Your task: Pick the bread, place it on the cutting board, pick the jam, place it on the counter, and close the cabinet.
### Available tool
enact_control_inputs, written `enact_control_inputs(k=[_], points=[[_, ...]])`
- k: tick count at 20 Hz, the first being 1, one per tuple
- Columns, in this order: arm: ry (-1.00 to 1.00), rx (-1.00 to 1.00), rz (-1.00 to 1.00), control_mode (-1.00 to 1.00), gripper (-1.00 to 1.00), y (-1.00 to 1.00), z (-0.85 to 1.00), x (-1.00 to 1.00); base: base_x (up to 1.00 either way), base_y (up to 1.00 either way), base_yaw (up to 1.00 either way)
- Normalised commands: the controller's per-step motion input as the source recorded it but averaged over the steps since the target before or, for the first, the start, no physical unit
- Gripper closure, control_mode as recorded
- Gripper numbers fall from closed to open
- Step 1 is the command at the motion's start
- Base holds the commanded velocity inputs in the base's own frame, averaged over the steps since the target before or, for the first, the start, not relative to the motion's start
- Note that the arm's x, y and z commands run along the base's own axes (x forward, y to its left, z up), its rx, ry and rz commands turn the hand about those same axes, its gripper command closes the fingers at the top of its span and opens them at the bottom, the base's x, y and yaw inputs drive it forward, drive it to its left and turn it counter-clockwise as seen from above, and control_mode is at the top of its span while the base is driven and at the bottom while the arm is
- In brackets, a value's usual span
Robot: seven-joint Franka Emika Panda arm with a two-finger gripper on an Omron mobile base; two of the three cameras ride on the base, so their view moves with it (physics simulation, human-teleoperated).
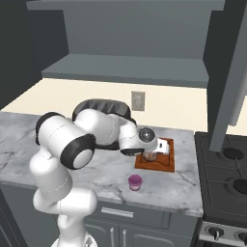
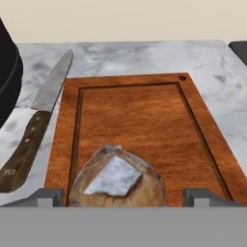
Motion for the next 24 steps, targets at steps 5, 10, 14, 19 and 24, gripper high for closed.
enact_control_inputs(k=[5, 10, 14, 19, 24], points=[[0.00, 0.00, 0.00, -1.00, -1.00, 0.00, 0.15, 0.00, 0.00, 0.00, 0.00], [-0.07, 0.00, 0.00, -1.00, -1.00, 0.00, 0.15, -0.12, 0.00, 0.00, 0.00], [-0.06, 0.00, 0.00, -1.00, -1.00, 0.00, 0.12, -0.04, 0.00, 0.00, 0.00], [-0.09, 0.00, 0.00, -1.00, -1.00, 0.00, 0.08, -0.12, 0.00, 0.00, 0.00], [-0.10, 0.00, 0.00, -1.00, -1.00, 0.00, 0.13, -0.14, 0.00, 0.00, 0.00]])
